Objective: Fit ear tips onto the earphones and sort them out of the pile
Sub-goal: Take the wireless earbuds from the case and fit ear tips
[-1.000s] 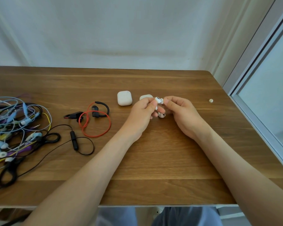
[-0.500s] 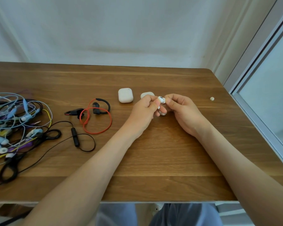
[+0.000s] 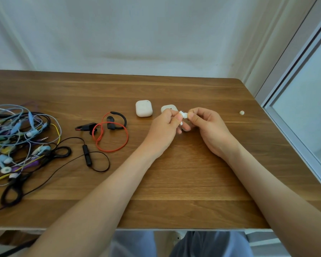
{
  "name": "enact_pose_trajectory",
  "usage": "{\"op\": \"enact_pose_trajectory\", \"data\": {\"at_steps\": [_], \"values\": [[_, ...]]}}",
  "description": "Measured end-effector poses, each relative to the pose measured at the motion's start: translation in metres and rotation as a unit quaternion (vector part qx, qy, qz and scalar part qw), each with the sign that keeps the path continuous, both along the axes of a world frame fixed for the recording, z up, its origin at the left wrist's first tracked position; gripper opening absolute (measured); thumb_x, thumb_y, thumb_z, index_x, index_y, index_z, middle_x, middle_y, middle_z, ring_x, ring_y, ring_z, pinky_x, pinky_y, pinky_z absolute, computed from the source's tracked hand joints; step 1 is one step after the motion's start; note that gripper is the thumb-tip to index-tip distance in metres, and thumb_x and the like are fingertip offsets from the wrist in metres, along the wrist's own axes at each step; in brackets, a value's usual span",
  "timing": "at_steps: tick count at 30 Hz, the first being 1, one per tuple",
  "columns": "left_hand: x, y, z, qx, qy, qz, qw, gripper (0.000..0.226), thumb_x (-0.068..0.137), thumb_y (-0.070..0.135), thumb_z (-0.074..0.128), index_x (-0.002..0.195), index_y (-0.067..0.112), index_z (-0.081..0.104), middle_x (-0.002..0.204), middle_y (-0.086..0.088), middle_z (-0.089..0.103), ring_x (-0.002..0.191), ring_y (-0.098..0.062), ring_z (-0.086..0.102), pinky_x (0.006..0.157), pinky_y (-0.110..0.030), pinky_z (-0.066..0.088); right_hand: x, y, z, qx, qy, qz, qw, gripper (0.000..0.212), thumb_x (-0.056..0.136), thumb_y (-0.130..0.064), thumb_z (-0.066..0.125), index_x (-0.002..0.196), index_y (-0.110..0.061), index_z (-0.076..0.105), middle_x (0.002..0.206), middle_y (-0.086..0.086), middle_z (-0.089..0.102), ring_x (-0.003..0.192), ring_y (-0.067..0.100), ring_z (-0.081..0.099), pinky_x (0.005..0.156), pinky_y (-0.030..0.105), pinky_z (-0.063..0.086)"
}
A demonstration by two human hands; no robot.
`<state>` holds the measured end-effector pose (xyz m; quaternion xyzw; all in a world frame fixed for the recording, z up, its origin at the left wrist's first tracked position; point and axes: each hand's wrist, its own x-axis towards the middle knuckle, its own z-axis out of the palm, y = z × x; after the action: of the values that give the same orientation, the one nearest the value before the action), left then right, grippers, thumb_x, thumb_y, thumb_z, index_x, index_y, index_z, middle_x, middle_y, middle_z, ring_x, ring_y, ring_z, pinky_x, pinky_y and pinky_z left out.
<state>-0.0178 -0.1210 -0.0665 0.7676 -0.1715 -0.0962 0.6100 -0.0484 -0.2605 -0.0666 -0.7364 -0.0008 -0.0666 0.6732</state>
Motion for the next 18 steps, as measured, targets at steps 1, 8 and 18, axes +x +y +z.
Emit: {"op": "enact_pose_trajectory", "data": {"at_steps": [1, 8, 18], "values": [[-0.0006, -0.0004, -0.0001, 0.01, -0.005, 0.004, 1.0, 0.015, 0.103, 0.025, 0.04, 0.104, 0.021, 0.054, 0.08, 0.009, 0.069, 0.063, 0.003, 0.054, 0.064, -0.015, 0.04, -0.0006, 0.0018, 0.0004, -0.002, -0.002, -0.009, 1.0, 0.017, 0.096, -0.014, 0.054, 0.081, -0.011, 0.06, 0.075, 0.017, 0.057, 0.075, 0.023, 0.052, 0.08, 0.034, 0.044], [0.0025, -0.0019, 0.0001, -0.003, 0.024, 0.014, 1.0, 0.023, 0.104, 0.024, 0.036, 0.113, 0.015, 0.055, 0.088, 0.003, 0.067, 0.071, -0.003, 0.054, 0.069, -0.021, 0.041, 0.0013, 0.0056, 0.0011, 0.004, -0.011, -0.044, 0.999, 0.012, 0.096, -0.015, 0.055, 0.086, -0.011, 0.06, 0.071, 0.007, 0.061, 0.072, 0.022, 0.054, 0.075, 0.035, 0.045], [0.0002, -0.0013, 0.0026, -0.077, 0.047, 0.006, 0.996, 0.015, 0.104, 0.016, 0.038, 0.107, 0.017, 0.053, 0.078, 0.003, 0.064, 0.057, 0.003, 0.051, 0.055, -0.009, 0.041, 0.0034, 0.0022, -0.0016, 0.023, -0.03, -0.043, 0.998, 0.016, 0.09, -0.019, 0.061, 0.107, -0.017, 0.06, 0.082, 0.003, 0.061, 0.081, 0.023, 0.055, 0.08, 0.04, 0.045]]}}
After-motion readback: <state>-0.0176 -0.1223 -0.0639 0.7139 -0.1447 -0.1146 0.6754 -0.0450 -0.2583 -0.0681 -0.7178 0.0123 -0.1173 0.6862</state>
